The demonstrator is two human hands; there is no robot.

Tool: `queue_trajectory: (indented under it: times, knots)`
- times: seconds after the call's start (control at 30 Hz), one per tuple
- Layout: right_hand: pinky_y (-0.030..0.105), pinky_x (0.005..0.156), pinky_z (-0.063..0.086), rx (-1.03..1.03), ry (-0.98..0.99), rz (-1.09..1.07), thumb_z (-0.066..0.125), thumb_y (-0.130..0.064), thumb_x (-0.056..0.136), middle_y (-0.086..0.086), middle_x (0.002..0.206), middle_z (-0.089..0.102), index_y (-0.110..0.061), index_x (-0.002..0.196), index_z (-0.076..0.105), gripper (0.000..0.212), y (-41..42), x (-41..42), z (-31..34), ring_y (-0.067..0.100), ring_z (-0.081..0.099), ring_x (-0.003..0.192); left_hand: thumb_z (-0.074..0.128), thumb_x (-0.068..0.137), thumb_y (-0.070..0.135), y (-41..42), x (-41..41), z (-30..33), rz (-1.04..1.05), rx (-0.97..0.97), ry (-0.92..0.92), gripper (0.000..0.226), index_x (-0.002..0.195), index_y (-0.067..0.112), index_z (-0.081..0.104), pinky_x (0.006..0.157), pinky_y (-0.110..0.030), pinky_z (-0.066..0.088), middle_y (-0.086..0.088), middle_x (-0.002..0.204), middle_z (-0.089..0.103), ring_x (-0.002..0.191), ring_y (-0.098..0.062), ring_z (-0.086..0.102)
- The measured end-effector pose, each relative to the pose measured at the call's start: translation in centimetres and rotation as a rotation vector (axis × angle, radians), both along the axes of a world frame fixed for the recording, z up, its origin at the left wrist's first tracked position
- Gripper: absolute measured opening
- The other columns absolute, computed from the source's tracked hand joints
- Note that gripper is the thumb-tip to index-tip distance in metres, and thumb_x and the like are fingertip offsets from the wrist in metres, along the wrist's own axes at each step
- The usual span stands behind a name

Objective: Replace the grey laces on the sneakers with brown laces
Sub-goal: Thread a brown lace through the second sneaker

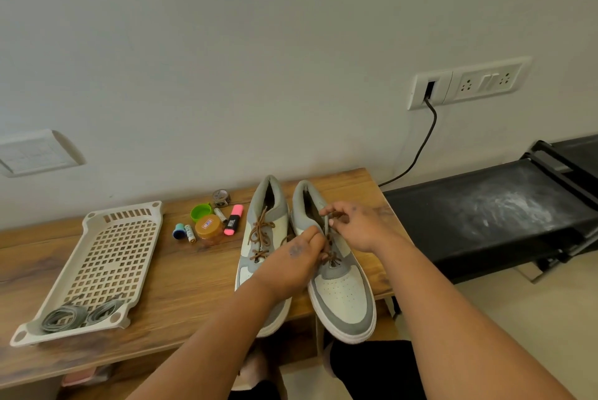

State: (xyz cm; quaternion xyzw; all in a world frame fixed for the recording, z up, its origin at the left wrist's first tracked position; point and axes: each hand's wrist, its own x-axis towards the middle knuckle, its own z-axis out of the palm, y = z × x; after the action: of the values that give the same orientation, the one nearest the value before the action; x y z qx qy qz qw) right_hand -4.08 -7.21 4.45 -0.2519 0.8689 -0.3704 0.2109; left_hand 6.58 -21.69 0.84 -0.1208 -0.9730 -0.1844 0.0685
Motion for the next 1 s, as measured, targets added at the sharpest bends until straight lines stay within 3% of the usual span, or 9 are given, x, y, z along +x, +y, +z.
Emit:
queue_trajectory:
  times: [0.1, 0.3, 0.37, 0.43, 0.5, 0.6, 0.8, 1.0]
  knots:
    - [0.038, 0.095, 0.048, 0.042, 0.035, 0.016, 0.052, -0.028, 0.1, -0.001, 0.122, 0.054, -0.036, 0.115, 0.061, 0.019, -0.4, -0.3, -0.6, 0.018, 0.055, 0.109, 0.043, 0.103, 0.02, -0.9, 0.8, 0.3, 0.005, 0.0, -0.034, 0.016, 0.111, 0.008, 0.051, 0.071, -0.015, 0.029, -0.001, 0.109, 0.043, 0.081, -0.006, 0.039]
    - [0.034, 0.09, 0.043, 0.071, 0.063, 0.041, 0.042, -0.035, 0.103, 0.003, 0.121, 0.052, -0.033, 0.112, 0.058, 0.018, -0.8, -0.5, -0.8, 0.02, 0.051, 0.11, 0.046, 0.102, 0.017, -1.3, 1.5, 0.4, 0.051, 0.018, -0.082, 0.018, 0.117, 0.007, 0.049, 0.077, -0.012, 0.03, 0.003, 0.114, 0.04, 0.087, -0.005, 0.039]
    - [0.037, 0.092, 0.045, 0.034, 0.014, 0.016, 0.036, -0.044, 0.103, 0.0, 0.117, 0.057, -0.032, 0.111, 0.06, 0.028, -0.8, -0.5, -0.6, 0.02, 0.053, 0.109, 0.043, 0.104, 0.023, -1.2, 1.7, 0.3, 0.073, 0.068, -0.089, 0.015, 0.108, 0.011, 0.051, 0.078, -0.013, 0.03, 0.006, 0.105, 0.042, 0.083, -0.004, 0.039]
    - [0.038, 0.093, 0.045, -0.004, -0.049, -0.017, 0.031, -0.052, 0.102, -0.003, 0.113, 0.059, -0.032, 0.109, 0.063, 0.038, -0.8, -0.3, -0.3, 0.017, 0.054, 0.106, 0.041, 0.105, 0.033, -0.7, 1.9, 0.2, 0.211, 0.223, -0.12, 0.024, 0.09, 0.017, 0.05, 0.073, -0.022, 0.035, 0.007, 0.088, 0.047, 0.074, -0.005, 0.042]
    - [0.037, 0.092, 0.044, -0.031, -0.083, -0.037, 0.032, -0.054, 0.101, -0.006, 0.108, 0.058, -0.03, 0.107, 0.064, 0.041, -0.8, -0.1, -0.2, 0.015, 0.053, 0.102, 0.046, 0.102, 0.043, 0.2, 1.7, 0.5, 0.442, 0.396, -0.275, 0.037, 0.076, 0.018, 0.051, 0.064, -0.029, 0.04, 0.004, 0.073, 0.051, 0.067, -0.008, 0.048]
    - [0.036, 0.091, 0.046, -0.054, -0.097, -0.058, 0.035, -0.053, 0.101, -0.009, 0.099, 0.058, -0.029, 0.106, 0.064, 0.037, -0.9, -0.2, -0.5, 0.015, 0.054, 0.099, 0.063, 0.09, 0.052, 1.7, 1.2, 0.4, 0.688, 0.663, -0.457, 0.046, 0.064, 0.017, 0.049, 0.058, -0.025, 0.039, 0.001, 0.061, 0.048, 0.058, -0.012, 0.047]
    - [0.049, 0.095, 0.052, -0.066, -0.094, -0.072, 0.047, -0.053, 0.097, 0.003, 0.117, 0.061, -0.034, 0.098, 0.058, 0.021, -1.4, -0.1, -1.4, 0.024, 0.058, 0.11, 0.072, 0.088, 0.036, 1.6, 1.0, 1.2, 0.881, 1.123, -0.585, 0.036, 0.07, 0.009, 0.056, 0.044, -0.019, 0.042, -0.002, 0.057, 0.052, 0.043, -0.009, 0.044]
    - [0.048, 0.095, 0.052, -0.072, -0.095, -0.077, 0.05, -0.05, 0.097, 0.001, 0.116, 0.061, -0.03, 0.109, 0.06, 0.025, -1.5, -0.1, -1.5, 0.023, 0.058, 0.108, 0.072, 0.089, 0.014, 1.1, 0.7, 1.5, 0.893, 1.248, -0.704, 0.015, 0.081, 0.005, 0.064, 0.047, -0.018, 0.043, -0.002, 0.058, 0.056, 0.044, -0.007, 0.046]
